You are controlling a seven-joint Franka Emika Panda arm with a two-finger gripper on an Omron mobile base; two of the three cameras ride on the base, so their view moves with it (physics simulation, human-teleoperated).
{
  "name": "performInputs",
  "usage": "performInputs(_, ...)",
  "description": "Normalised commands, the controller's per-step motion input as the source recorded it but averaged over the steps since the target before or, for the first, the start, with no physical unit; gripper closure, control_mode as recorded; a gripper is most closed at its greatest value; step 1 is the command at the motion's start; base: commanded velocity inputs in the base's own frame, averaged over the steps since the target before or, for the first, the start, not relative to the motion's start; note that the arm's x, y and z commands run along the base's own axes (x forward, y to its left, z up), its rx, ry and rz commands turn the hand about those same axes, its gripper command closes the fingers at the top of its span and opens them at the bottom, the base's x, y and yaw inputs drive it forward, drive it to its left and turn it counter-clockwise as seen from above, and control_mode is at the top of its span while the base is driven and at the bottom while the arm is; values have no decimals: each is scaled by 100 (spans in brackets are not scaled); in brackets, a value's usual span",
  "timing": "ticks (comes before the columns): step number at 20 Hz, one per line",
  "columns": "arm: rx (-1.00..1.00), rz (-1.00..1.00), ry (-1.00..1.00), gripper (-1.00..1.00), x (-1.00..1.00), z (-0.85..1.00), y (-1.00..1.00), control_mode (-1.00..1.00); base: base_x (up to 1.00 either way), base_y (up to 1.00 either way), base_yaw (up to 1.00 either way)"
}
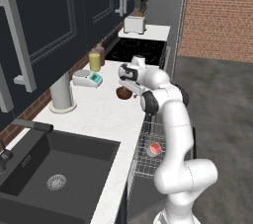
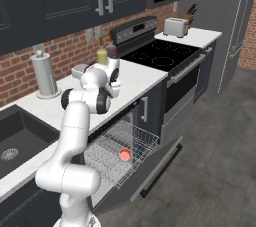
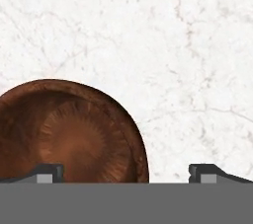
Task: Pick up the cup and bowl from the counter, place them in the dishwasher, and close the dishwasher door.
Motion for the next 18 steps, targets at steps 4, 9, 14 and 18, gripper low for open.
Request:
performInputs(4, 0, -5, 3, 100, 13, -55, 23, -100, 0, 0, 0)
performInputs(9, 0, -3, 0, 100, 0, -41, 22, -100, 0, 0, 0)
performInputs(14, 0, -3, 0, 100, -4, -32, 7, -100, 0, 0, 0)
performInputs(18, 0, -3, -1, 100, -66, -42, 1, -100, 0, 0, 0)
